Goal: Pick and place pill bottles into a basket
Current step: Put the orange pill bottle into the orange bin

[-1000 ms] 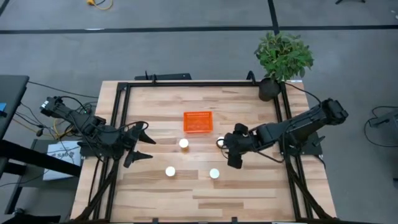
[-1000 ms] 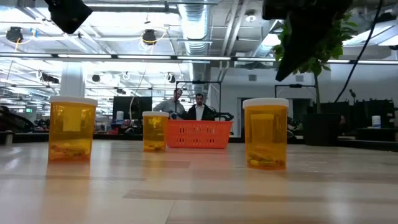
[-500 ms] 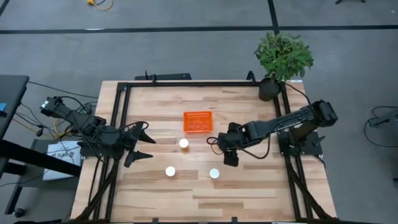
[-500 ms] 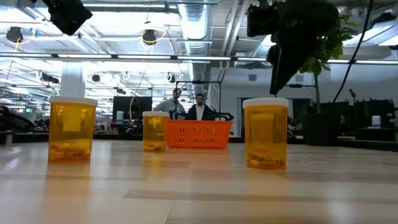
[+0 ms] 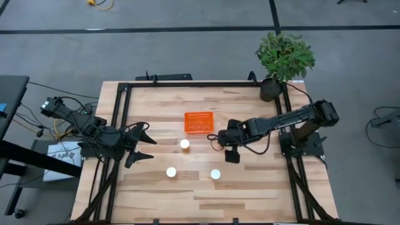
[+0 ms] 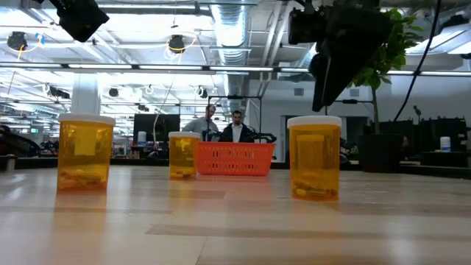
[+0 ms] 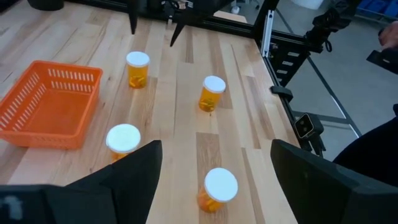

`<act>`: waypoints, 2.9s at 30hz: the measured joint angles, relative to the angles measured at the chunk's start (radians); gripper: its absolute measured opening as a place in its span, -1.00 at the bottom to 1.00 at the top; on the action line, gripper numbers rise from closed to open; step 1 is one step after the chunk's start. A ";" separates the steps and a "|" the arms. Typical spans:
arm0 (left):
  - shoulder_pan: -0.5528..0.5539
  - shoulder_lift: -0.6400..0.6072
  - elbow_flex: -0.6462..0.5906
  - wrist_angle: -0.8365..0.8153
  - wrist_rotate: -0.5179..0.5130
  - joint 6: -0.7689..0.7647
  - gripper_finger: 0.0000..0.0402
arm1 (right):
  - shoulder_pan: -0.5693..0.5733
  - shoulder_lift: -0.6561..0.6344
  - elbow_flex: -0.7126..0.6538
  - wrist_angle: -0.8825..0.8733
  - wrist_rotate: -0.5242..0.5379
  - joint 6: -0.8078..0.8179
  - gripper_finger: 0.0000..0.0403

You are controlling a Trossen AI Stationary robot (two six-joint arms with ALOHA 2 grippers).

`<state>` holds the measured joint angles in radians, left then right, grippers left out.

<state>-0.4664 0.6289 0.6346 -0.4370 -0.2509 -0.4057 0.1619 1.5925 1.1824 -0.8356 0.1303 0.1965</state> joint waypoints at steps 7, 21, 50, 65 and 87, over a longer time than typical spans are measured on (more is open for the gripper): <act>0.000 0.000 0.000 0.000 0.000 0.000 0.45 | -0.032 0.000 -0.001 0.014 0.002 -0.153 0.83; 0.000 0.000 0.000 0.000 0.000 0.000 0.45 | -0.038 0.007 -0.002 0.017 -0.048 -0.228 0.77; 0.000 0.066 0.000 -0.018 -0.018 -0.039 0.45 | -0.065 0.233 0.156 -0.110 -0.054 -0.435 0.77; 0.000 0.065 0.000 -0.017 -0.018 -0.038 0.45 | -0.081 0.229 0.096 -0.069 -0.088 -0.408 0.75; 0.000 0.065 0.000 -0.014 -0.023 -0.038 0.45 | -0.091 0.292 0.094 -0.013 -0.088 -0.380 0.69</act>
<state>-0.4660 0.6940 0.6348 -0.4515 -0.2741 -0.4432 0.0707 1.8844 1.2767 -0.8487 0.0426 -0.1838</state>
